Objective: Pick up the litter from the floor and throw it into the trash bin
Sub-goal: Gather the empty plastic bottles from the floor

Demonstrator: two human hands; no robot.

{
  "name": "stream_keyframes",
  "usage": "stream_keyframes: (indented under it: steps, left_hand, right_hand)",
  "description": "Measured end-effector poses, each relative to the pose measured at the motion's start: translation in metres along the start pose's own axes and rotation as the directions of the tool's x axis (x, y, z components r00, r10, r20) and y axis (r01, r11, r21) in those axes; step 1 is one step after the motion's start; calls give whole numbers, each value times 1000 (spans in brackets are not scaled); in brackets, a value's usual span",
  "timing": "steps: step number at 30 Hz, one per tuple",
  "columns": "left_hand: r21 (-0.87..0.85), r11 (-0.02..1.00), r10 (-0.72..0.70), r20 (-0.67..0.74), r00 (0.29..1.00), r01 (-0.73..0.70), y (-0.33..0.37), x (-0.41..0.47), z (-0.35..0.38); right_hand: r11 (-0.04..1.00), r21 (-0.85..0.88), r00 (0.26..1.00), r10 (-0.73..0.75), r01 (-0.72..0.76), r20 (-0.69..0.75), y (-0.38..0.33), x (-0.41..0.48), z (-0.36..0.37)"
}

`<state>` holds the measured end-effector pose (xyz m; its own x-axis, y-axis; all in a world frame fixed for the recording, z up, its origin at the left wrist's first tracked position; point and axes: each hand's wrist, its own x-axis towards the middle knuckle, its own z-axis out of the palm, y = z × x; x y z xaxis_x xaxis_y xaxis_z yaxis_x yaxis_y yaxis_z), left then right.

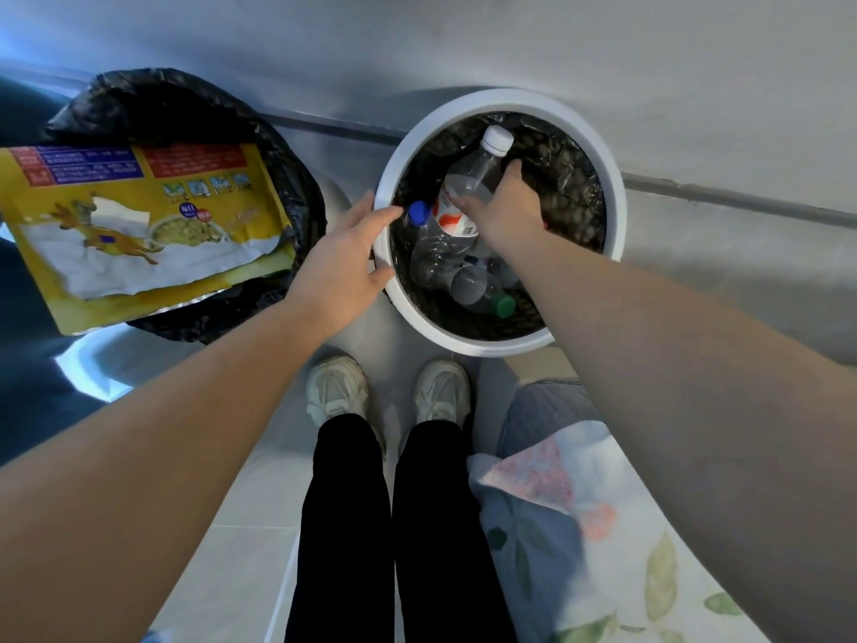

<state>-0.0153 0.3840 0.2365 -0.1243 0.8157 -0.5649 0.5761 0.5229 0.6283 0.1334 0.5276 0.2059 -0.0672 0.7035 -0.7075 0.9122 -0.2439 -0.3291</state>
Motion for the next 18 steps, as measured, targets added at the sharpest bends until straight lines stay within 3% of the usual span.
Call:
stream_keyframes:
  steps: [6,10,14,18]
  left_hand:
    - [110,992,-73,84,994,63,28,-34,-33]
    - [136,983,-133,77,988,122,72,-95,-85]
    - [312,933,-179,-32,983,180,118,-194,-151]
    - [442,837,-250,-216,944,323,158,-306,-200]
  right_hand:
    - [991,-106,996,-78,82,39,-1,-65,-39]
    - [893,-408,981,-163,190,102,-17,-144,-87]
    - [741,-593,945,-303,315,124,-50,-253,-144]
    - [674,-611,893,-429,416,135,-85,-362,-191]
